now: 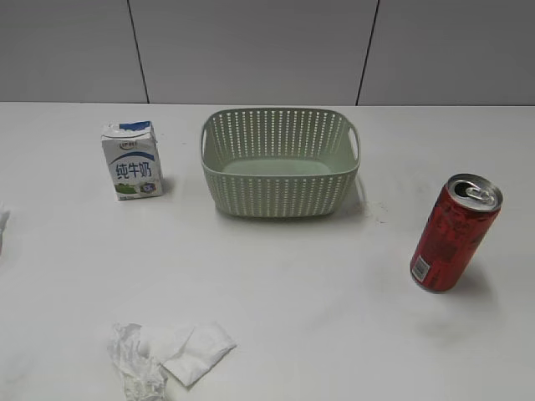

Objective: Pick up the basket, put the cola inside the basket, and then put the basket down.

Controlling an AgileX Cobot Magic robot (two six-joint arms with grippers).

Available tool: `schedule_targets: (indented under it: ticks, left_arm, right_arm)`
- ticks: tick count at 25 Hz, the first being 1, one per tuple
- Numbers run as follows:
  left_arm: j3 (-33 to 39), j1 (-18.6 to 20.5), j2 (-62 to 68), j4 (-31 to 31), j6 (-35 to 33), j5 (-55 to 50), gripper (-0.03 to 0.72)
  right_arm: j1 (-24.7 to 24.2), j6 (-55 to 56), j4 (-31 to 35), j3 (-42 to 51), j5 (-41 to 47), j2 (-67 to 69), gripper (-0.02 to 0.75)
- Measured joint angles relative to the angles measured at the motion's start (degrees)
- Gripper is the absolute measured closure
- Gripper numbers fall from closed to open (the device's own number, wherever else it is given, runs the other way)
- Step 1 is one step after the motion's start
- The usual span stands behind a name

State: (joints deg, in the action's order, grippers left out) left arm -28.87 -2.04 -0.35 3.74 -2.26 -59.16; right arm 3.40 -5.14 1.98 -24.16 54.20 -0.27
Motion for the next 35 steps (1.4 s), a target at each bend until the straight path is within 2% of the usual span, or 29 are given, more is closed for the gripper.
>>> schedule_targets:
  ticks: [30,32,35]
  left_arm:
    - [0.00,0.00,0.00,0.00,0.00,0.00,0.279]
    - [0.00,0.00,0.00,0.04,0.00,0.00,0.251]
    - [0.00,0.00,0.00,0.59,0.00,0.11,0.098]
  right_arm:
    - [0.00,0.02,0.00,0.00,0.00,0.00,0.156]
    - [0.00,0.02,0.00,0.00,0.00,0.00,0.156]
    - [0.00,0.02,0.00,0.00,0.00,0.00,0.155]
